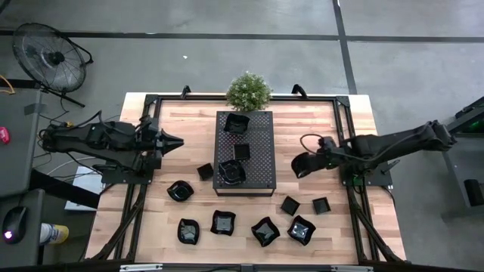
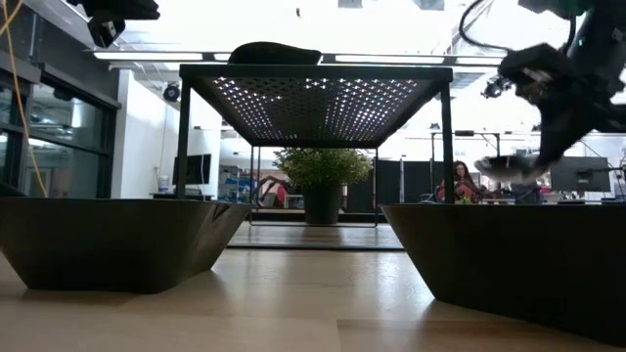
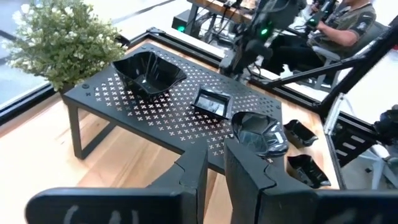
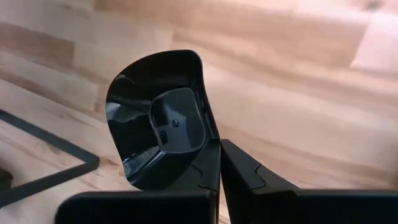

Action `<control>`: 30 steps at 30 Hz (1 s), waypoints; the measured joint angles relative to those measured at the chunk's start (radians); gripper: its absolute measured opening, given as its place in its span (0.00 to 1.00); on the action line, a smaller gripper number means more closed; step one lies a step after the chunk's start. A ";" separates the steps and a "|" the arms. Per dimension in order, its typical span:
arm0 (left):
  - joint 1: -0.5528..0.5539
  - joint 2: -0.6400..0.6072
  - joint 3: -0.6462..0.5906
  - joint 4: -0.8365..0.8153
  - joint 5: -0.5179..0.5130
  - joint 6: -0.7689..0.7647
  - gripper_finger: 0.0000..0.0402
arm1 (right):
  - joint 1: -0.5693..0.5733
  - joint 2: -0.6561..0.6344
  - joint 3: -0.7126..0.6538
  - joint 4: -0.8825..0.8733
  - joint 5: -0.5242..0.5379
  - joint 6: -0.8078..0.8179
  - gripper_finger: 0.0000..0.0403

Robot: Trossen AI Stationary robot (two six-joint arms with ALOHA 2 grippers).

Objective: Pick & Place Mini shaped plates
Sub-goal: Stack the leaf-shaped plate on top of the leaf-shaped plates on the shelf

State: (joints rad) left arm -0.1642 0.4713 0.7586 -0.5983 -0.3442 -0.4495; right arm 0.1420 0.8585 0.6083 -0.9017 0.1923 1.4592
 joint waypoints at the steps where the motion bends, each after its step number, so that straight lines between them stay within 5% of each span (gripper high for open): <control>1: 0.000 0.006 0.000 0.000 -0.004 -0.003 0.13 | 0.000 0.000 0.024 -0.033 0.016 -0.007 0.00; 15: 0.000 0.091 0.000 0.108 -0.062 -0.093 0.13 | 0.000 0.016 0.358 -0.211 0.310 -0.242 0.00; 30: 0.000 0.259 -0.001 0.337 -0.138 -0.071 0.15 | 0.000 0.322 0.584 -0.149 0.462 -0.551 0.00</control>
State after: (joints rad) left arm -0.1638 0.7298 0.7578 -0.2616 -0.4821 -0.5207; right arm 0.1417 1.1803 1.1926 -1.0509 0.6548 0.9079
